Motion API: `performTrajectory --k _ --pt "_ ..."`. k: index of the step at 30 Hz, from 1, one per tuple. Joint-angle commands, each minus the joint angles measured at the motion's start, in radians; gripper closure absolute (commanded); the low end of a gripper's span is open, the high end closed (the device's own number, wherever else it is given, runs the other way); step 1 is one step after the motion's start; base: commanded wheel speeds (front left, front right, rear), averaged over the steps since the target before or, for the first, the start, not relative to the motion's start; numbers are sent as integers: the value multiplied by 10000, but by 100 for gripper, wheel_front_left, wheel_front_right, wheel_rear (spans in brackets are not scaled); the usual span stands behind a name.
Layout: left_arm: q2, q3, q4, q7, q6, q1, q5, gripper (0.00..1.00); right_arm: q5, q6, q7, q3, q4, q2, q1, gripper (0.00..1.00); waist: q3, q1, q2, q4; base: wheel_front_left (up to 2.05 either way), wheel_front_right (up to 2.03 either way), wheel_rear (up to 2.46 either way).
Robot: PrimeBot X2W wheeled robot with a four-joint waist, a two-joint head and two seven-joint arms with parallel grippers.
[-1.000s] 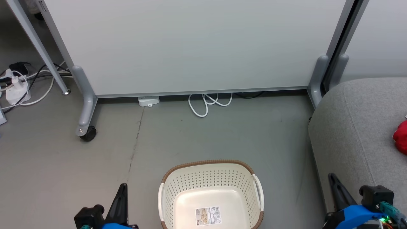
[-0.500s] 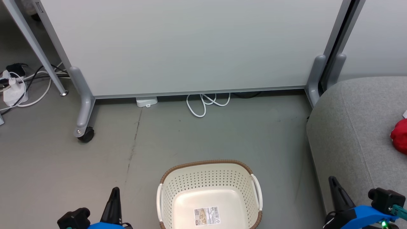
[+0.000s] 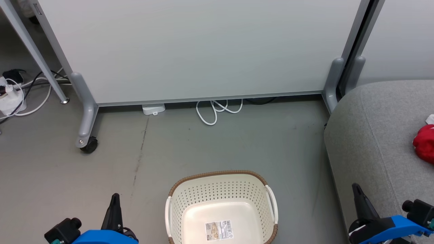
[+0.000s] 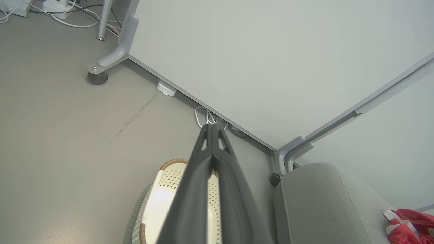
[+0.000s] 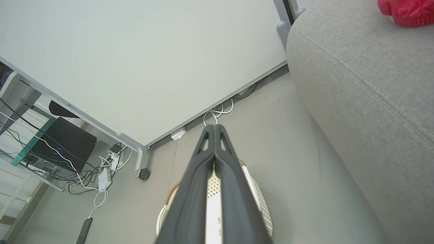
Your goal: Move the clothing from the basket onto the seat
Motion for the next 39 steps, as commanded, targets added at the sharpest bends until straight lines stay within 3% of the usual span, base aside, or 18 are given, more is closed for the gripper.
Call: performTrajectory --k 1,39 --pt "18 90 -212 76 -6 -342 -339 100 398 0 41 3 -175 -63 -306 100 -1 -1 0 -11 0 0 0" --pt "1 744 -909 1290 -12 -711 -4663 100 5242 1 613 37 -328 -103 -653 100 -20 -1 0 -297 0 0 0"
